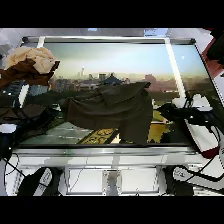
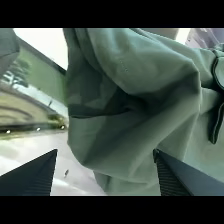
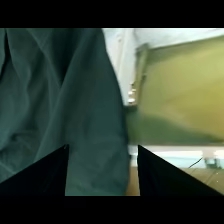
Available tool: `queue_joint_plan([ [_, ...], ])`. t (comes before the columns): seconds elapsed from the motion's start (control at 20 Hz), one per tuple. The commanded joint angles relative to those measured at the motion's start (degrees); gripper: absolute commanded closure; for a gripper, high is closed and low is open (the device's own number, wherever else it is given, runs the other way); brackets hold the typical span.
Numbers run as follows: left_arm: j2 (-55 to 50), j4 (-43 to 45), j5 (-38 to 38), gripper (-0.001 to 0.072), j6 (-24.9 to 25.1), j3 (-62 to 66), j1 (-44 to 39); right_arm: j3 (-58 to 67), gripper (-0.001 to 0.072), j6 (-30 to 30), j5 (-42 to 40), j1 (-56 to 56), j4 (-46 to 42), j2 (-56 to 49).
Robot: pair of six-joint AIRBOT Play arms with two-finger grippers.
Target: Fold the shirts.
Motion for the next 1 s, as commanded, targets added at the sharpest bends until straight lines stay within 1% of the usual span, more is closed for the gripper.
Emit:
queue_joint_plan([
  [0.0,-2.1,-3.3,-0.3,0.0010,3.3,-0.7,0.1,-0.7,0.0238,-0.7,-5.6,5.2,2.4,-3.4],
  [0.05,-2.1,-3.3,-0.6,0.0010,3.5,-0.7,0.1,-0.7,0.0240,-0.5,-5.8,5.5,2.4,-3.8],
  [0.15,-2.1,-3.3,-0.7,0.0010,3.8,-0.7,0.1,-0.7,0.0313,-0.3,-5.8,5.6,2.4,-4.2],
  [0.2,-2.1,-3.4,-0.7,0.0010,3.8,-0.7,0.1,-0.7,0.0323,-0.3,-5.8,5.6,2.3,-4.3],
  [0.55,-2.1,-3.4,-1.2,0.0010,3.8,-0.7,0.1,-0.7,0.0322,-0.1,-6.2,5.5,0.8,-4.7],
  [0.7,-2.1,-3.4,-1.1,0.0010,3.8,-0.7,0.1,-0.7,0.0323,2.5,-6.0,5.6,-1.1,-4.7],
  [0.95,-2.1,-5.3,-1.1,0.0010,4.9,-0.7,0.1,-0.7,0.0331,3.5,-6.0,6.5,-1.0,-4.9],
])
